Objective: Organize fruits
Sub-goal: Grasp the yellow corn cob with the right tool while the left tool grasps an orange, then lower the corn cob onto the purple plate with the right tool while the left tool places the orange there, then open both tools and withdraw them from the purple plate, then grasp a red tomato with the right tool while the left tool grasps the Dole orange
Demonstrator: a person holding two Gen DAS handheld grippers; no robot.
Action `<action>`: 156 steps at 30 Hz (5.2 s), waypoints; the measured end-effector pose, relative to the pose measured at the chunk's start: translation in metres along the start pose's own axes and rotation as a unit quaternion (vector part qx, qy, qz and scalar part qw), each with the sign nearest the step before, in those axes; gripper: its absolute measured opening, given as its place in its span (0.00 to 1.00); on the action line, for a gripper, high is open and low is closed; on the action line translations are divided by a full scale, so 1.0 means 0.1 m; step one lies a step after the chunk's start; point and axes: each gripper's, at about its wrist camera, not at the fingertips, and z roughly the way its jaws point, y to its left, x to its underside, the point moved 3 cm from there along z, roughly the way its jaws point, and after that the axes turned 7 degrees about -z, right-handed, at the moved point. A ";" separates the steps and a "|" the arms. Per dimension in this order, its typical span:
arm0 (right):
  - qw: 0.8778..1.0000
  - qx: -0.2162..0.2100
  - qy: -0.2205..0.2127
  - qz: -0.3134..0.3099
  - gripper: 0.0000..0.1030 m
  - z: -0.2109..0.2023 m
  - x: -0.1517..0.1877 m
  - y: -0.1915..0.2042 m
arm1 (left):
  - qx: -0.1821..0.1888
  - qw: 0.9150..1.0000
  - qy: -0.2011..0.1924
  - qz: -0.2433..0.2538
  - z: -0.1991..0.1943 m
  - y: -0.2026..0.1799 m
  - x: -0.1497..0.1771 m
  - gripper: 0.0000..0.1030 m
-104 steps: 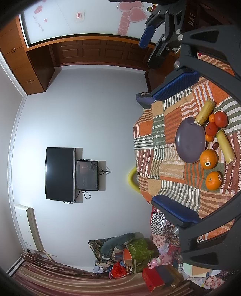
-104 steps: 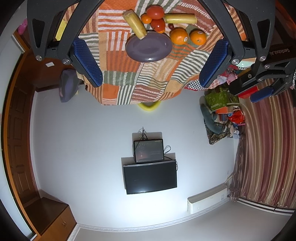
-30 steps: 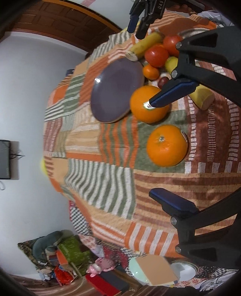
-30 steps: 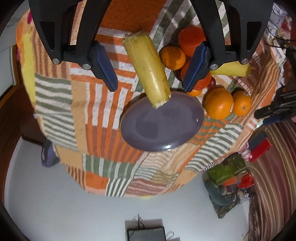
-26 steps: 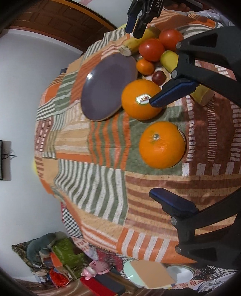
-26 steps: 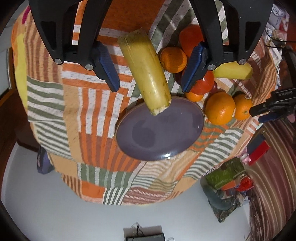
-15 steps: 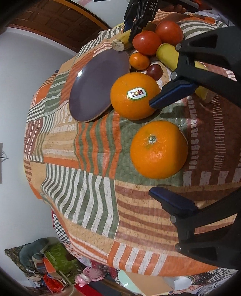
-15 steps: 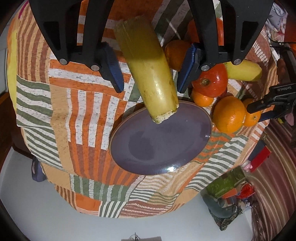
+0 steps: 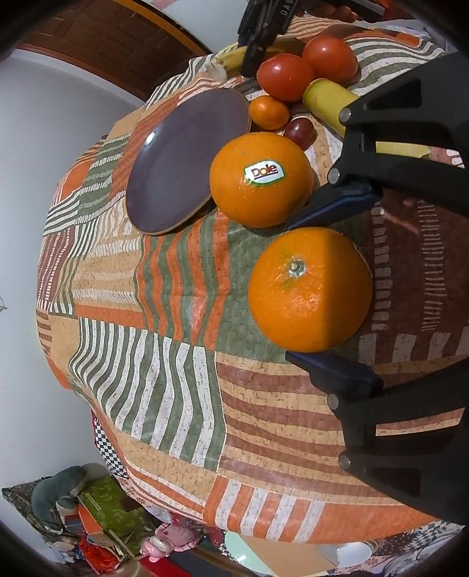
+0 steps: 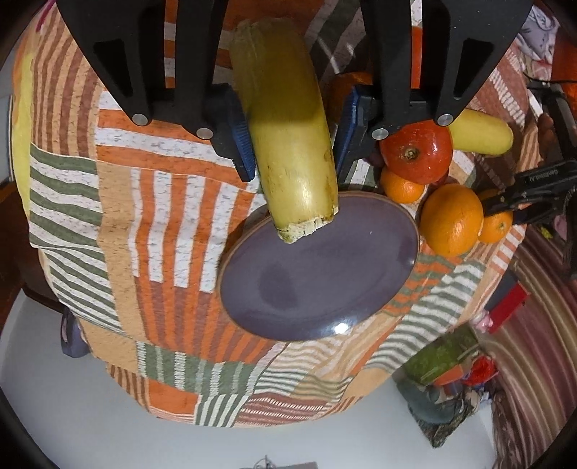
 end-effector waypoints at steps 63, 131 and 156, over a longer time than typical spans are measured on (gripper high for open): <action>0.998 -0.002 -0.037 -0.052 0.35 0.39 -1.06 0.03 | 0.050 0.994 -0.005 0.095 0.53 -0.98 -1.10 0.62; 0.999 0.017 -0.028 -0.038 0.72 -0.18 -0.03 0.58 | 0.038 0.998 -0.004 0.058 -0.29 -0.52 -0.06 0.90; 0.998 -0.056 0.022 -0.036 0.43 0.18 0.01 0.68 | 0.047 0.997 0.017 0.060 0.19 -0.65 -0.16 0.89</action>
